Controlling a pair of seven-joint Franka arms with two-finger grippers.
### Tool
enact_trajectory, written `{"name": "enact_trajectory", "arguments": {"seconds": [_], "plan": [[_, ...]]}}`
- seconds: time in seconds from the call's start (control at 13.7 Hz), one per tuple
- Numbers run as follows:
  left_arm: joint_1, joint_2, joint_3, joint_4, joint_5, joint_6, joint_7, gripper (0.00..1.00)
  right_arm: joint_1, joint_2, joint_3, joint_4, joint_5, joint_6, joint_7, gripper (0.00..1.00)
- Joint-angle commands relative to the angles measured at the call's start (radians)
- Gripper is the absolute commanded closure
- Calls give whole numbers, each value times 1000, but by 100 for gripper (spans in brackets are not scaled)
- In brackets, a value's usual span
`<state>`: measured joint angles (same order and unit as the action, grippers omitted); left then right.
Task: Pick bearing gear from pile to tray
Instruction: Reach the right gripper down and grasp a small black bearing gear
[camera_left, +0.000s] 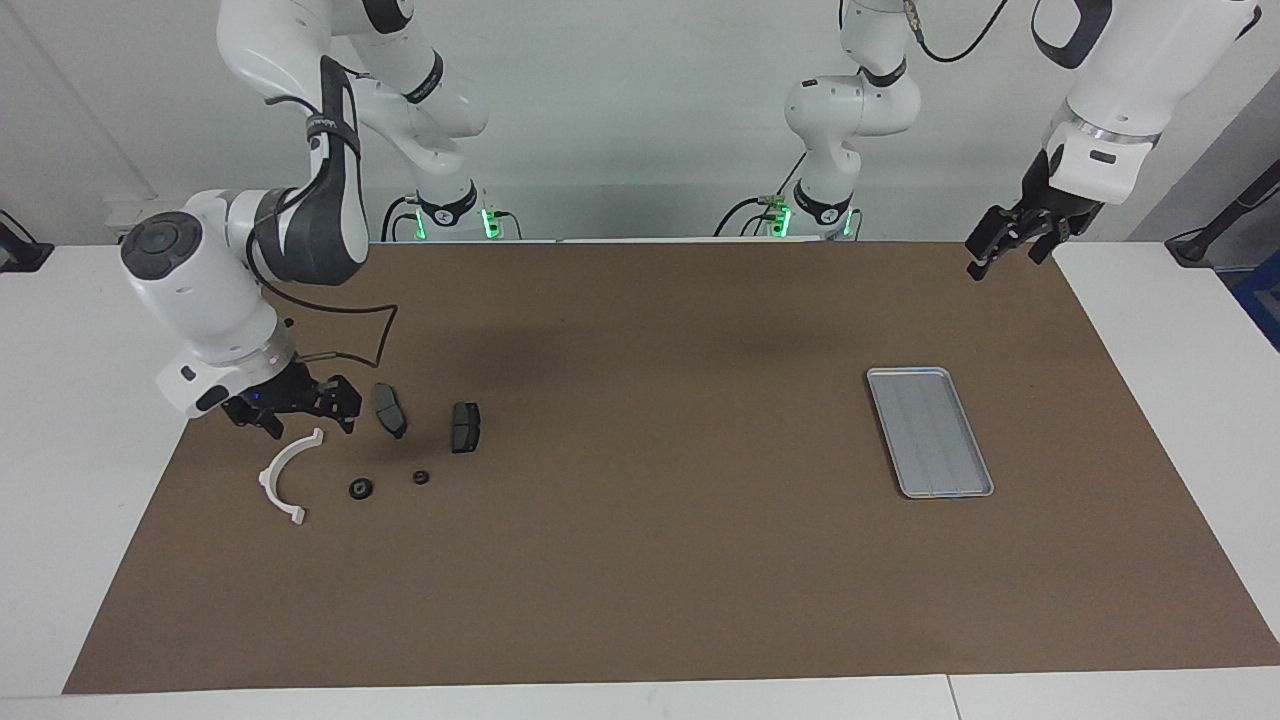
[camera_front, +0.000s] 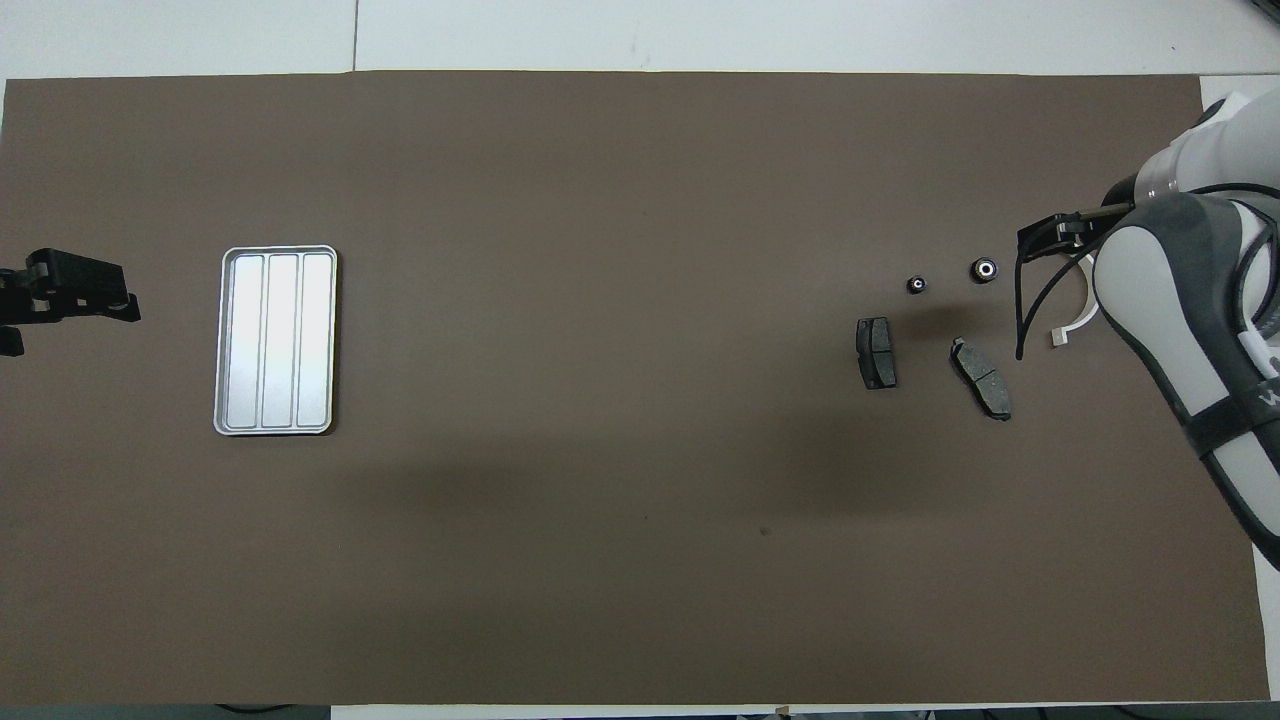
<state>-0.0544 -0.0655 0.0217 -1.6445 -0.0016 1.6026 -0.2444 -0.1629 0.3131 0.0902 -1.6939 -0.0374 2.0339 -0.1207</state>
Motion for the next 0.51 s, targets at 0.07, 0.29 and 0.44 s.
{"name": "enact_trajectory", "arguments": {"seconds": [0.07,0.29,0.44], "plan": [[5,-25,-2,-23,-8,2,5,0,3,72,6,20,-24,52,-16,4],[5,-25,-2,-23,-8,3,5,0,2,106,6,3,-30,104,-17,4],[5,-25,-2,-23,-8,3,5,0,3,124,6,-3,-30,123,-16,4]]}}
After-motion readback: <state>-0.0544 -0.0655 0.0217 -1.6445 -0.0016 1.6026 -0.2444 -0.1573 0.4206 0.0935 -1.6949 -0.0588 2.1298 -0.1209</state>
